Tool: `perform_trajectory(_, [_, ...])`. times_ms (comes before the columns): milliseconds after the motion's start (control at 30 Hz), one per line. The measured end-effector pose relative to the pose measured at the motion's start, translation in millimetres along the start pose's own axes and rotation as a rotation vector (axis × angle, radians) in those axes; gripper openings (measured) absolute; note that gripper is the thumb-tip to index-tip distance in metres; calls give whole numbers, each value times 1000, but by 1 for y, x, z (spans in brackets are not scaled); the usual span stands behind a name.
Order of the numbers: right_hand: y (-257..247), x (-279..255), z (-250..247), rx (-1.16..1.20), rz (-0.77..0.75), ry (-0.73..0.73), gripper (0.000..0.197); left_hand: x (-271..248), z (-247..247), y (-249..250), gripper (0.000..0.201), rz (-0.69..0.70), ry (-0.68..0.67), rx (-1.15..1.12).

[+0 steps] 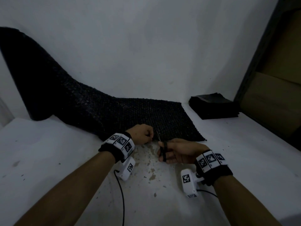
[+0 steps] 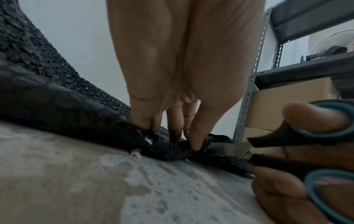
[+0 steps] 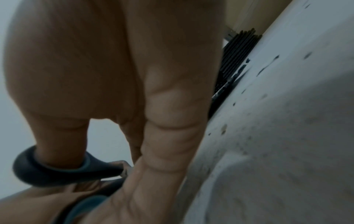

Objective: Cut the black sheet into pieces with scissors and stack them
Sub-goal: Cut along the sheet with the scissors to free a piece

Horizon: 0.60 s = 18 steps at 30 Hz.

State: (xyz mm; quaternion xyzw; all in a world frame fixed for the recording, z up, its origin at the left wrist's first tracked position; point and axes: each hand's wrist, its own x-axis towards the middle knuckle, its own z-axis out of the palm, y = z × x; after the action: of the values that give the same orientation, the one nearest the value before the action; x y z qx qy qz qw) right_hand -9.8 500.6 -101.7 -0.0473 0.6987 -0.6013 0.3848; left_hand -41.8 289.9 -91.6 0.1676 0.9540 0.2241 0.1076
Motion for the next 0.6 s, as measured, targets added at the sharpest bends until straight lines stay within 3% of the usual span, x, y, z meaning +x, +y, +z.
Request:
perform_trajectory(400, [-12, 24, -10, -66, -13, 23, 42, 2, 1, -5, 7, -17, -1, -36])
perform_trajectory(600, [-5, 33, -11, -46, -104, 43, 42, 3, 2, -4, 6, -21, 11, -26])
